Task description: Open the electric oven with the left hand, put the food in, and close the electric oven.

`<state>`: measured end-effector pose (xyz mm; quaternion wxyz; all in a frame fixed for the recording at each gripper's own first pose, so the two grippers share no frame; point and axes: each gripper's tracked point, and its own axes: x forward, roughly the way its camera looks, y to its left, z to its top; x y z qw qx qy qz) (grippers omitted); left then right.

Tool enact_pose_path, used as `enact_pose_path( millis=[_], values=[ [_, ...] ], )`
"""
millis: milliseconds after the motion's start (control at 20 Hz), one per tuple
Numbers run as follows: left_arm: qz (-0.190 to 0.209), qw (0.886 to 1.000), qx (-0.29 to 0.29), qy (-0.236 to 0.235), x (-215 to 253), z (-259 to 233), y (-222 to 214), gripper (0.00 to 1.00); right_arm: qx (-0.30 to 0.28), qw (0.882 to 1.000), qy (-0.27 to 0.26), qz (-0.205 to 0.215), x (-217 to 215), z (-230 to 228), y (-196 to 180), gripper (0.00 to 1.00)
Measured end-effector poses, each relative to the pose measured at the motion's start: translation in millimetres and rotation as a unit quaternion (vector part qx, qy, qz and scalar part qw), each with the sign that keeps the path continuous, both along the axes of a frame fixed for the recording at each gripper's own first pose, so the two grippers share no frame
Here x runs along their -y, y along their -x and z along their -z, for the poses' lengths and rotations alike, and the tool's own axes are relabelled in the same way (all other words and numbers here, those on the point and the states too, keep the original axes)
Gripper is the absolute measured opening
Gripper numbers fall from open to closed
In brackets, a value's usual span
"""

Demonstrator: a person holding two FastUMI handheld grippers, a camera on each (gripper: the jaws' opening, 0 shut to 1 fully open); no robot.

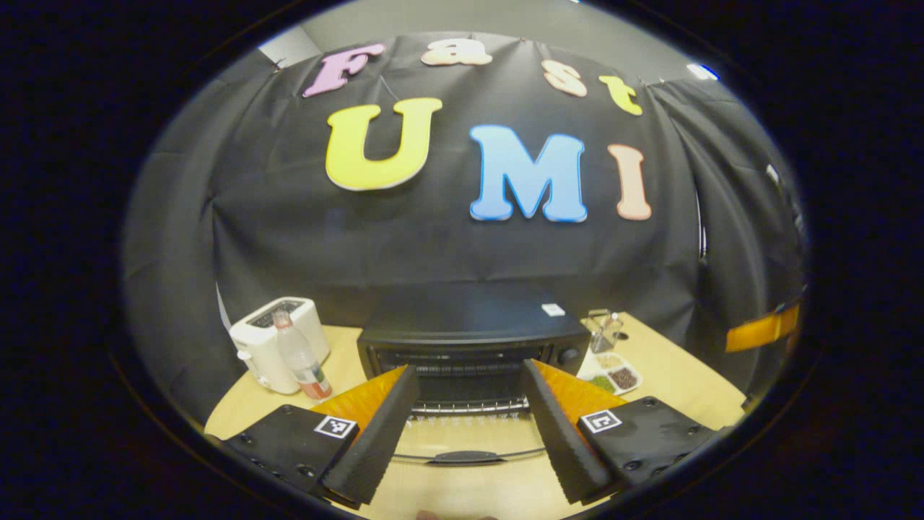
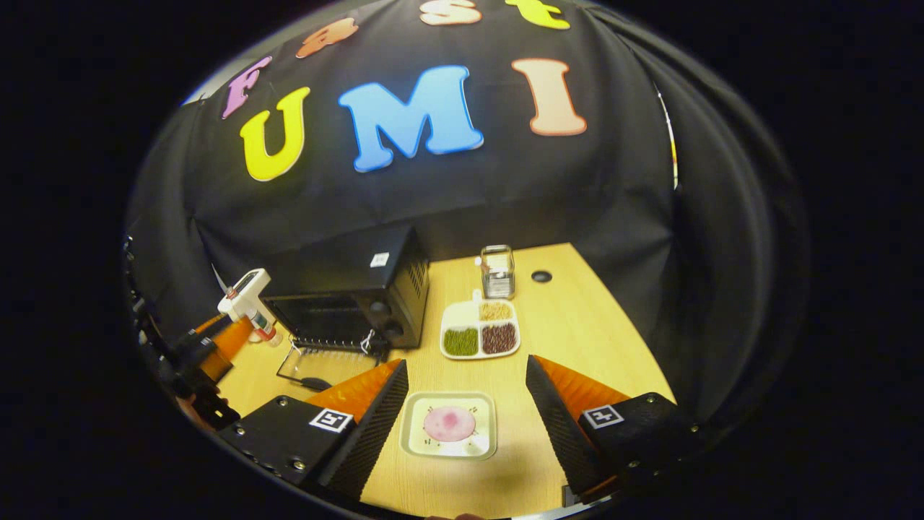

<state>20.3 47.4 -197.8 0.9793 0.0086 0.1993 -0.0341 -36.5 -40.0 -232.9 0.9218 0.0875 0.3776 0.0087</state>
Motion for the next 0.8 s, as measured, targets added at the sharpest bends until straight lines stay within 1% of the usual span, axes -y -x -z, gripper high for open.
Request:
enact_pose_path(
  millis=[100,200,250,300,350,450,500,550,600,750,800],
  values=[
    [0.003,0.999,0.039,0.017,1,-40,4,1.00,-0.069,0.997,-0.033,-0.013,0,38,7,1.00],
    [0.001,0.997,0.069,0.016,-8,-69,9,0.94,-0.115,0.992,-0.047,-0.021,7,72,4,1.00],
    [-0.002,0.997,0.075,0.010,-14,-73,15,0.92,-0.136,0.989,-0.049,-0.024,9,88,3,1.00],
    [-0.006,0.997,0.076,0.005,-20,-75,21,0.94,-0.158,0.986,-0.045,-0.026,12,103,6,1.00],
    [-0.012,0.997,0.075,0.000,-26,-75,24,0.97,-0.175,0.983,-0.045,-0.031,12,116,7,0.97],
    [-0.023,0.998,0.066,-0.007,-39,-71,33,0.95,-0.217,0.975,-0.035,-0.030,18,140,15,0.97],
    [-0.029,0.998,0.060,-0.010,-46,-68,39,1.00,-0.231,0.972,-0.035,-0.030,18,149,15,0.97],
    [-0.036,0.998,0.055,-0.010,-52,-62,44,1.00,-0.242,0.969,-0.034,-0.030,16,157,16,0.98],
    [-0.042,0.998,0.049,-0.011,-58,-60,50,0.97,-0.249,0.968,-0.031,-0.031,16,162,15,0.98],
    [-0.056,0.998,0.033,-0.013,-71,-50,64,0.97,-0.268,0.963,-0.011,-0.039,14,178,14,0.97],
    [-0.060,0.998,0.030,-0.013,-74,-49,66,1.00,-0.274,0.961,-0.004,-0.039,15,181,12,0.97]
  ],
)
